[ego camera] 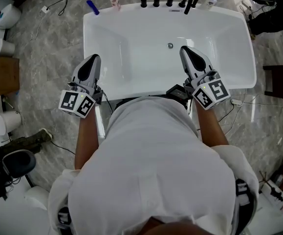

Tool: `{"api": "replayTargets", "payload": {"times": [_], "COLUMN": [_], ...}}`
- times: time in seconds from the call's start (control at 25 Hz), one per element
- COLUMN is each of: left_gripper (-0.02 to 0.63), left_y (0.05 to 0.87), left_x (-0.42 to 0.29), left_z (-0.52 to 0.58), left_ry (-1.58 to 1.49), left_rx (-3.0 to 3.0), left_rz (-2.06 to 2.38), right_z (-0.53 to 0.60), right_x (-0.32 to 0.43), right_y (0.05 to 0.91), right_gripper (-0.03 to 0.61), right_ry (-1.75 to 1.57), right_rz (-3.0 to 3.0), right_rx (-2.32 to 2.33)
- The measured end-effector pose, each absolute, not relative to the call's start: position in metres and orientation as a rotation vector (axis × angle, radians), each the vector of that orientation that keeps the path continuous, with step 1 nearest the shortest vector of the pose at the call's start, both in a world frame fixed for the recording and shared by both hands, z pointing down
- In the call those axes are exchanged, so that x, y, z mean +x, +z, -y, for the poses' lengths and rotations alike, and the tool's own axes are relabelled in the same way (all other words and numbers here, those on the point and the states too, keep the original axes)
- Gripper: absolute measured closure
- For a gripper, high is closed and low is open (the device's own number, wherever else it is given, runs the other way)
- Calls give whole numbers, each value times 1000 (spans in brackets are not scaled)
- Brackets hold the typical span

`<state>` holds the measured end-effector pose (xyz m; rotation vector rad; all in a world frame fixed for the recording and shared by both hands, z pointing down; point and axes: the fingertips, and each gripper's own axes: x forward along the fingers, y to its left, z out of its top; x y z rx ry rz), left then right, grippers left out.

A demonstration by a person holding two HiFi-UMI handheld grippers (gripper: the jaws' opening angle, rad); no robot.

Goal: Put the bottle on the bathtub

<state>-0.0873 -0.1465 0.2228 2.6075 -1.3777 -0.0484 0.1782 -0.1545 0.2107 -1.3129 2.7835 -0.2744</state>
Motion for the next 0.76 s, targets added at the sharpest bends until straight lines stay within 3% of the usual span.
{"api": "replayTargets", "payload": {"times": [0.76], "left_gripper": [595], "left_y": [237], "left_x": [-84], "left_z": [150], "left_ry": [23], "left_rx": [2568], "left_rz": [1441], "right_z": [163], "right_x": [165], "right_y": [220], "right_gripper": [566], "right_ry": [-300], "right_rz": [-2819], "right_rx": [-1303]}}
